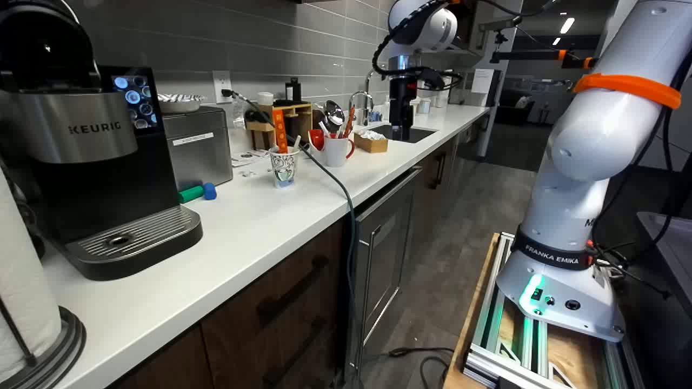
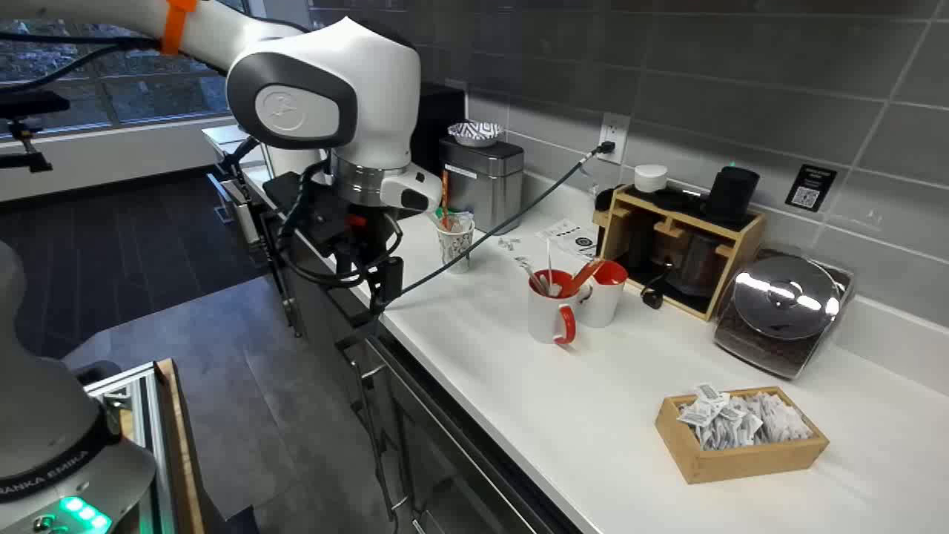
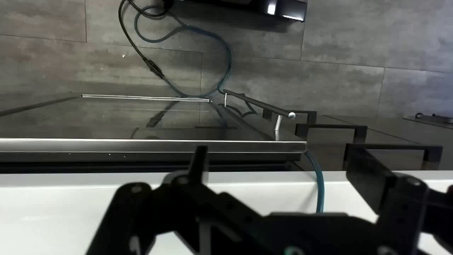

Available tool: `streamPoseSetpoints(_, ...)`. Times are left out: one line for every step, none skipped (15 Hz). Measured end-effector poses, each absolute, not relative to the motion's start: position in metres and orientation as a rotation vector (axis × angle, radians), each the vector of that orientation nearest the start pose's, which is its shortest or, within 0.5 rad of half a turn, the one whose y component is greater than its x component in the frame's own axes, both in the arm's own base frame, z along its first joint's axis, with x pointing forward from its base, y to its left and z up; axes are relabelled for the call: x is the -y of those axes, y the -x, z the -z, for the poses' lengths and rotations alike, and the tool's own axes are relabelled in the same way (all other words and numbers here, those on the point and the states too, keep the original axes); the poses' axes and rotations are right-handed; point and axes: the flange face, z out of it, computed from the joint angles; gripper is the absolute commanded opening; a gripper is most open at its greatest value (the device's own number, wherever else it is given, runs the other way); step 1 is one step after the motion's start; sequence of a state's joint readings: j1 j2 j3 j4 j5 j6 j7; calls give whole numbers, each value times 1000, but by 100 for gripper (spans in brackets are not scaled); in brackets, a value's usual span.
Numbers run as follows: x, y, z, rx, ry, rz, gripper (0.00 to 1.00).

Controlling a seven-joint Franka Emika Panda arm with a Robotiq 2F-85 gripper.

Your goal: Move the pen to the next cup

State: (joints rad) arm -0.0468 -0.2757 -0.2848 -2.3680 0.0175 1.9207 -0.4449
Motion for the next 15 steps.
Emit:
streamPoseSetpoints(143,-413,-415,183,2976,-201,100)
streamPoseSetpoints(143,-413,-415,183,2976,-201,100)
streamPoseSetpoints(143,-413,-415,183,2976,-201,100)
streamPoseSetpoints(143,-413,-415,183,2976,-201,100)
streamPoseSetpoints(143,-413,-415,183,2976,-201,100)
streamPoseSetpoints(143,-413,-415,183,2976,-201,100)
streamPoseSetpoints(142,-413,-415,184,2976,-202,100)
streamPoseSetpoints(143,-413,-415,145,2976,-201,100)
streamPoseSetpoints(148,-416,-416,71,2984,-199,100)
streamPoseSetpoints(156,-421,-417,-8,2993,-185,100)
streamPoseSetpoints(169,-428,-418,-88,3006,-165,100)
streamPoseSetpoints(183,-437,-420,-166,3018,-141,100)
streamPoseSetpoints(199,-448,-422,-246,3028,-116,100)
streamPoseSetpoints(214,-459,-424,-328,3032,-90,100)
streamPoseSetpoints(227,-473,-428,-407,3029,-61,100)
